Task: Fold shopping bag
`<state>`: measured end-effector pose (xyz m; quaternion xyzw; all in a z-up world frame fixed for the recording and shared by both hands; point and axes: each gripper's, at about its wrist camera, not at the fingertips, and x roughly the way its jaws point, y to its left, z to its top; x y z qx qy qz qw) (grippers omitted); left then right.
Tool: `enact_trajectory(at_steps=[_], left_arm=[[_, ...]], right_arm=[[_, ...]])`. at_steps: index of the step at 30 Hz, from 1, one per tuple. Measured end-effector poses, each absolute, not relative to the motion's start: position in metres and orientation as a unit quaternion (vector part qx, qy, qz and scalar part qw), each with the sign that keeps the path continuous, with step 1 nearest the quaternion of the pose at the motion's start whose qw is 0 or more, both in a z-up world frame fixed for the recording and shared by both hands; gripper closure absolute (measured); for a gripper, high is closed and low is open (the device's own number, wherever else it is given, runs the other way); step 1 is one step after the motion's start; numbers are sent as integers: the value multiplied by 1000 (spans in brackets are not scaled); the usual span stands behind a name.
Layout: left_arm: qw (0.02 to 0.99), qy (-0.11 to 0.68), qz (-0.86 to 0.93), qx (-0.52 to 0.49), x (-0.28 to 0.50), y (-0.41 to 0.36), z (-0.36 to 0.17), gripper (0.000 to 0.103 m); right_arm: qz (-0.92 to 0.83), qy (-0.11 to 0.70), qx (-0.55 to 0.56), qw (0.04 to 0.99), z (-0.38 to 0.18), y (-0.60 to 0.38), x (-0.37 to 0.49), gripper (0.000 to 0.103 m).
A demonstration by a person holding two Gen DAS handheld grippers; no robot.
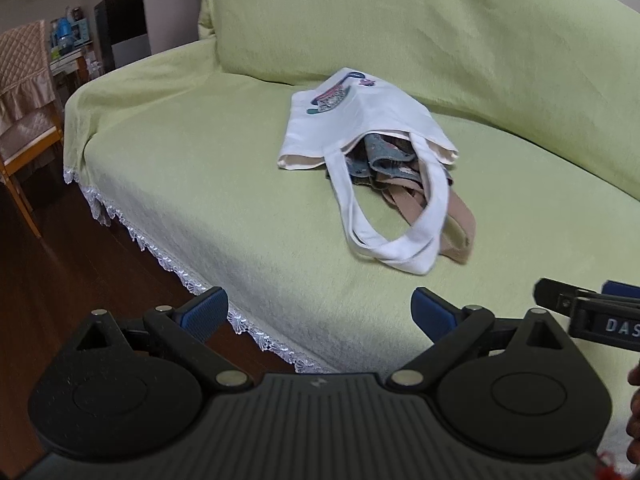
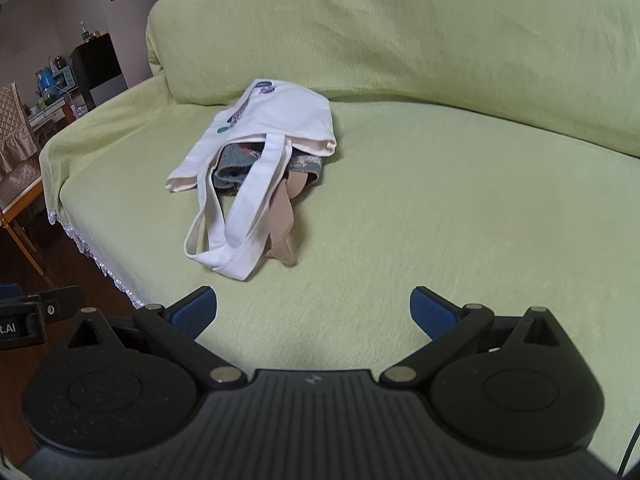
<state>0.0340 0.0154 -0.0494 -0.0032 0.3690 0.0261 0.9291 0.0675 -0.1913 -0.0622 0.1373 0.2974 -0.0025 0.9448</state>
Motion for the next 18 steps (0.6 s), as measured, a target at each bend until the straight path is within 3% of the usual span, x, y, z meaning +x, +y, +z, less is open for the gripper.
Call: enact_trajectory(at_steps=[11, 14, 17, 18], left_arm=[[933, 356, -15, 51, 71, 19, -80, 4], [934, 353, -14, 63, 83, 21, -88, 4], [932, 359, -13, 50, 93, 28, -97, 4], [931, 362, -13, 46, 96, 31, -100, 4]], right_arm=[[48, 313, 124, 940, -84, -182, 105, 1], [88, 300, 172, 934, -81, -185, 120, 2], [125, 293, 204, 926, -84, -175, 140, 17], [129, 295, 202, 925, -86, -168, 148, 28]])
